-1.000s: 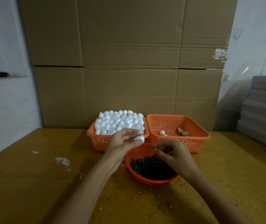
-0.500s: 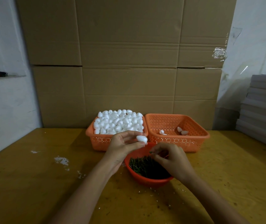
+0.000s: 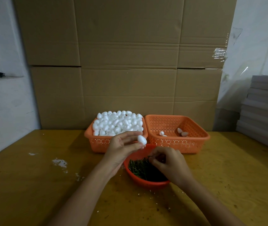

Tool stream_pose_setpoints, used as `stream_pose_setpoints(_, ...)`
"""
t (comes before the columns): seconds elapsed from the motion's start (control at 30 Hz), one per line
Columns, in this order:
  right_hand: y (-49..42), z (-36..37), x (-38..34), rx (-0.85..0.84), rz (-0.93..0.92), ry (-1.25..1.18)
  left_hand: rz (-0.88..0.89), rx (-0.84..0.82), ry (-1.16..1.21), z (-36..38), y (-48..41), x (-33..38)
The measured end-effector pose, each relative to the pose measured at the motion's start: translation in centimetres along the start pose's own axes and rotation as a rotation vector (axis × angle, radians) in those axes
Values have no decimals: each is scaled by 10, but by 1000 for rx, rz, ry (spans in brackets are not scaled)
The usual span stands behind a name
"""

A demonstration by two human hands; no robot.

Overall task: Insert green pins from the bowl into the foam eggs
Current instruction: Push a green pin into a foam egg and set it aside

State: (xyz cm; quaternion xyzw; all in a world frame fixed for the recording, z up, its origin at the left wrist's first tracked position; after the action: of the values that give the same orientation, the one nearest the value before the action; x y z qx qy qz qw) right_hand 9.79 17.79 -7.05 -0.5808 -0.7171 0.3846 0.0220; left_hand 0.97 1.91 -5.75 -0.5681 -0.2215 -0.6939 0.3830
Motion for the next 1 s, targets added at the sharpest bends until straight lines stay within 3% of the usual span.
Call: stream_pose_setpoints(1.0,0,-2,2,2,1,-19,74,-8,-158,-4,-4,-3)
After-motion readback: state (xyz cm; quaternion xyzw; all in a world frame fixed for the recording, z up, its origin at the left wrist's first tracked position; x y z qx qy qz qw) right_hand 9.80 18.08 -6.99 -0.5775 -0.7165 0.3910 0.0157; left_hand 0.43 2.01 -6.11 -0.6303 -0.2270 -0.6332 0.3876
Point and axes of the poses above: each hand's wrist, its own y-axis away from the middle knuckle, its own z-axis out of the palm, x = y × z, the point moved 6 cm from there along -y, towards the middle knuckle, and after that the axes turned 11 degrees about -z, right-handed, at the moved point
